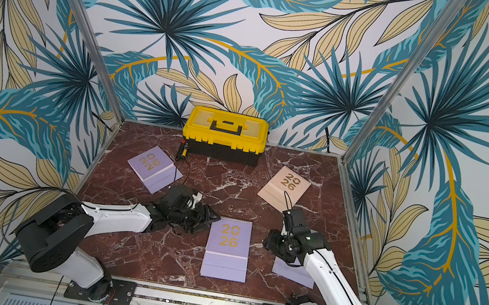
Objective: Stack the calendars
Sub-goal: Pick up the calendar at the center of the board.
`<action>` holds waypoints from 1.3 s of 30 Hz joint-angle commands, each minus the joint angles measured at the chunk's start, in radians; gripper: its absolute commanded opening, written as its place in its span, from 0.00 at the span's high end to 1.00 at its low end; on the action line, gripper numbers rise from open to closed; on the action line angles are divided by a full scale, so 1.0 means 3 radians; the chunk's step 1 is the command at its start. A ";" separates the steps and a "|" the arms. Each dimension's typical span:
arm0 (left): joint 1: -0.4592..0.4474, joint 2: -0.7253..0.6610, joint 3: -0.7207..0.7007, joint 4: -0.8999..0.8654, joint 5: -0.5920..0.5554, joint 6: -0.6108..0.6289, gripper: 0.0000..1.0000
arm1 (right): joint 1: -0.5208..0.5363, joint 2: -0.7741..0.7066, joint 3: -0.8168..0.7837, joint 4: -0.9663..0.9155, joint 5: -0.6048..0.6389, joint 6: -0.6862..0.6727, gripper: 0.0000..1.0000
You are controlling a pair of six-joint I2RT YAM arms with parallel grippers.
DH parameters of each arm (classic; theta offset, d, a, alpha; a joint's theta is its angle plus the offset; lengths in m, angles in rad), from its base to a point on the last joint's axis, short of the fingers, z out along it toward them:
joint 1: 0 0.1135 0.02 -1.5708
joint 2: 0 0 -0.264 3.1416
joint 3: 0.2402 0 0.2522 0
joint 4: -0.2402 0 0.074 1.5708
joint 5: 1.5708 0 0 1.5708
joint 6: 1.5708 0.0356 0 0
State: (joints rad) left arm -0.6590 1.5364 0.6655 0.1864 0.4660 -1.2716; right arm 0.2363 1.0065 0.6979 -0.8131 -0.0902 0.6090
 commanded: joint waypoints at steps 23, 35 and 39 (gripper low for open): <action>0.0191 -0.0078 0.0234 -0.0125 0.0362 0.0324 0.33 | -0.2353 0.0726 -0.0072 0.0512 0.0319 -0.0251 0.06; 0.0228 -0.0229 0.0925 -0.1077 0.0217 0.0772 0.32 | -0.2390 0.1192 -0.0325 0.1067 -0.0493 -0.0193 0.05; 0.0218 -0.0120 0.1077 -0.1107 0.0245 0.0789 0.32 | -0.2388 0.1265 -0.0387 0.1200 -0.0820 -0.0157 0.05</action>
State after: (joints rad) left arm -0.5945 1.4830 0.9524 -0.0948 0.5426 -1.0683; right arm -0.4828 1.3331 0.6411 -0.4980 -0.1947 0.5457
